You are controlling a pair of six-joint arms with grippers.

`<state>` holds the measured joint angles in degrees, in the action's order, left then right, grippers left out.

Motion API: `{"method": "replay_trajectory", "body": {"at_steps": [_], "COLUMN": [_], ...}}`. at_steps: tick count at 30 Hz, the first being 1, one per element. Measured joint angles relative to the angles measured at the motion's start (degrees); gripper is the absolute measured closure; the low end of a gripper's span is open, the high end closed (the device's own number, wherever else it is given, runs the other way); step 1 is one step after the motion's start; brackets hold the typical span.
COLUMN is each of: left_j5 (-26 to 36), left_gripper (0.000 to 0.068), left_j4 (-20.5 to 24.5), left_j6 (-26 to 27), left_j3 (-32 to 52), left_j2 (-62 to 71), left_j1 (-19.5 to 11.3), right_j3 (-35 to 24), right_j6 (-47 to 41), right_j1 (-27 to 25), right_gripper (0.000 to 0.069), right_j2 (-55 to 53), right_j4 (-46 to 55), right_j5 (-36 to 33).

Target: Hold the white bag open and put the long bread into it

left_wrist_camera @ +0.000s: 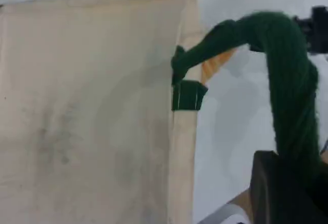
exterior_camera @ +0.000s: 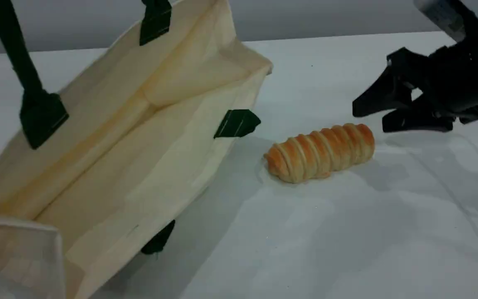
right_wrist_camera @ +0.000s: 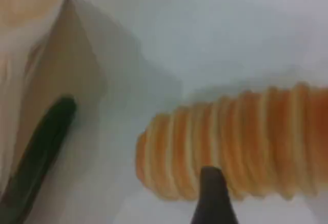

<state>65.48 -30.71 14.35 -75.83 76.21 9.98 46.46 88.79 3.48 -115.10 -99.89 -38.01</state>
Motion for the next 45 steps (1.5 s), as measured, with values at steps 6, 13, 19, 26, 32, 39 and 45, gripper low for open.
{"method": "replay_trajectory", "body": {"at_steps": [6,13,19,26,32,39,45], "left_j5": [0.1,0.1,0.1,0.1,0.1,0.3,0.5], "left_gripper": [0.0593,0.0593,0.0593,0.0593,0.0593,0.0593,0.0593], "left_j4": [0.1,0.1,0.1,0.1,0.1,0.1,0.1], "left_j6": [0.2,0.2,0.2,0.1,0.0,-0.2,-0.2], "left_j3": [0.0,0.0,0.0,0.0,0.0,0.0,0.0], "left_j2": [-0.4,-0.4,-0.4,-0.4,-0.4,-0.4,-0.4], "left_j1": [0.0,0.0,0.0,0.0,0.0,0.0,0.0], "right_j3": [3.0,4.3,5.8,6.1,6.1,6.8,6.9], "right_j6": [0.0,0.9,1.1,1.1,1.2,1.1,1.1], "right_j1": [0.0,0.0,0.0,0.0,1.2,3.9,4.0], "right_gripper": [0.0244,0.0244,0.0244,0.0244,0.0274,0.0305,0.0418], "right_j2": [-1.1,-4.8,-8.3,-9.1,-9.1,-9.0,-9.0], "right_j4": [-0.1,0.0,0.0,-0.1,-0.1,-0.1,-0.1], "right_j5": [3.5,3.2,0.2,1.0,1.1,3.0,5.8]}}
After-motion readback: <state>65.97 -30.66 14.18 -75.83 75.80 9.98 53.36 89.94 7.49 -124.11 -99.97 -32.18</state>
